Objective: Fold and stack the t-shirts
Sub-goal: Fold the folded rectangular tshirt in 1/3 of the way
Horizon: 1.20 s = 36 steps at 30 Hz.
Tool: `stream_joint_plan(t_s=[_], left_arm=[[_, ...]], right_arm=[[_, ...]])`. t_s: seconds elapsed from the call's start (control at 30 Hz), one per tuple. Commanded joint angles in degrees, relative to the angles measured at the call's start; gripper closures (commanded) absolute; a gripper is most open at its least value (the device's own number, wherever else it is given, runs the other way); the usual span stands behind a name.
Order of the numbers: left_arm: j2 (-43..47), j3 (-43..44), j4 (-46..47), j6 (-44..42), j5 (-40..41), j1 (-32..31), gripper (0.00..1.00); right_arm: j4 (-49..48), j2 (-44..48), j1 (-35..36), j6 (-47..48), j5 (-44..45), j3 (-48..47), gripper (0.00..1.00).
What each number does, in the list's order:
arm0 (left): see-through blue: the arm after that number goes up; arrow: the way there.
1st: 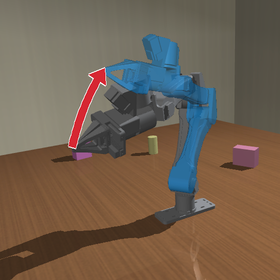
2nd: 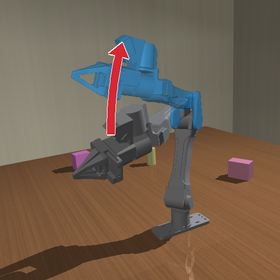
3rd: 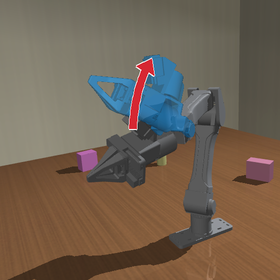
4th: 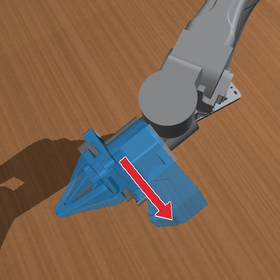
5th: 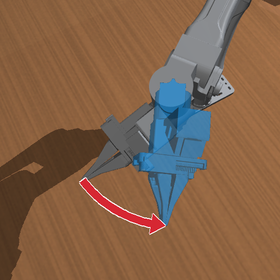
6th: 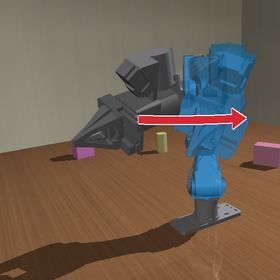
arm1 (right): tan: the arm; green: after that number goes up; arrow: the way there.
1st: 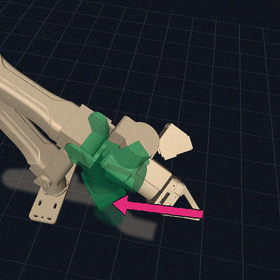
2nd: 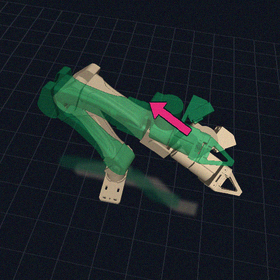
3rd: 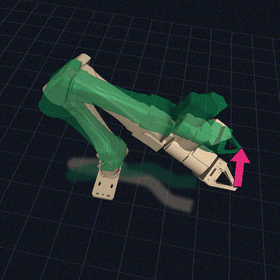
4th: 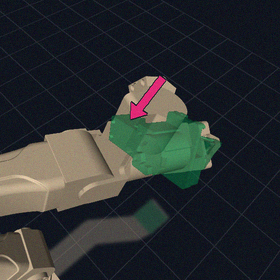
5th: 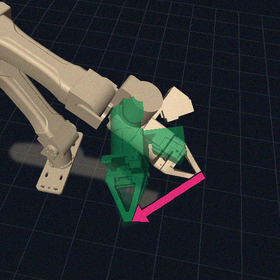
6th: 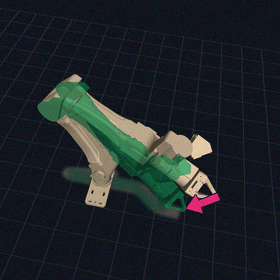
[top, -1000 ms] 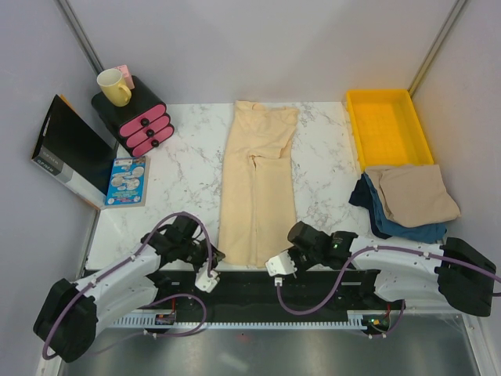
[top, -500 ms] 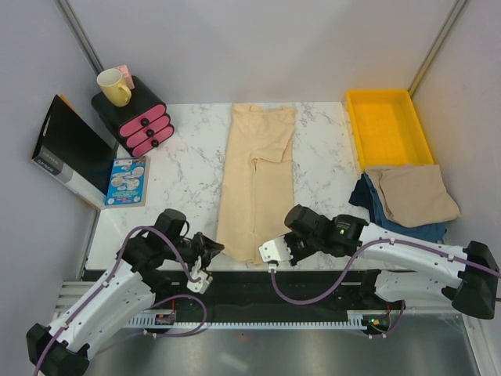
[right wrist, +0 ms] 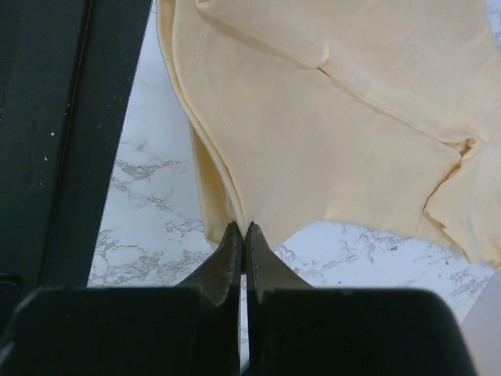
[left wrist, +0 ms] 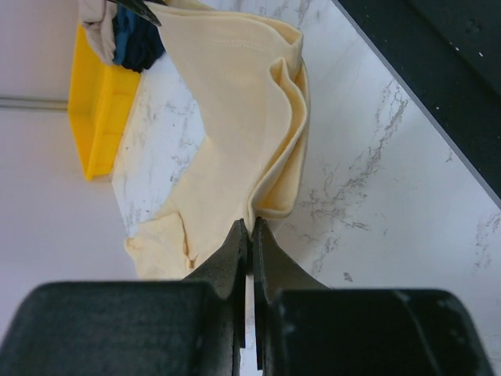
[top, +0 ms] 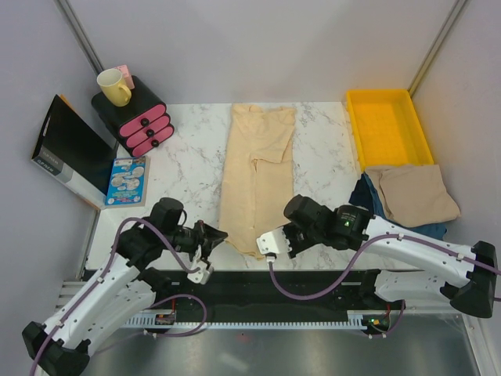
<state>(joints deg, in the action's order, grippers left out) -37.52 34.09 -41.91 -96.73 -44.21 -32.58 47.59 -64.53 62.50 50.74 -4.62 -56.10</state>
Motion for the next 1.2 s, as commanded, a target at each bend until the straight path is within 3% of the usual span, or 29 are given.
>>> stream_joint_plan(t_s=[0.0, 0.27, 0.47, 0.57, 0.7, 0.87, 1.17], left_arm=[[3.5, 1.2, -1.4, 0.9, -6.3, 0.0, 0.98], [7.4, 3.4, -15.7, -5.9, -9.8, 0.0, 0.98], [8.5, 4.0, -18.7, -7.2, -11.9, 0.0, 0.98], [6.5, 4.1, -16.2, -6.6, -10.2, 0.0, 0.98], [1.0, 5.5, -5.1, -0.9, -7.0, 0.0, 0.98], [-8.3, 9.3, -0.5, -0.1, -4.6, 0.0, 0.98], [-14.3, 9.2, 10.6, 4.9, -1.5, 1.5, 0.98]], right_arm=[[3.7, 0.0, 0.5, -1.2, -4.2, -3.8, 1.00], [7.8, 0.8, 1.4, -3.2, -9.4, -5.3, 1.00], [10.8, 1.7, 2.0, -3.2, -9.7, -6.4, 1.00], [10.2, 1.7, 1.9, -2.2, -7.6, -5.8, 1.00], [8.3, 1.4, 1.9, -0.1, -2.0, -4.7, 1.00], [3.0, 0.9, 1.3, 2.9, 3.2, -3.8, 1.00], [-6.7, -1.7, -4.2, 7.9, 8.7, -2.0, 1.00]])
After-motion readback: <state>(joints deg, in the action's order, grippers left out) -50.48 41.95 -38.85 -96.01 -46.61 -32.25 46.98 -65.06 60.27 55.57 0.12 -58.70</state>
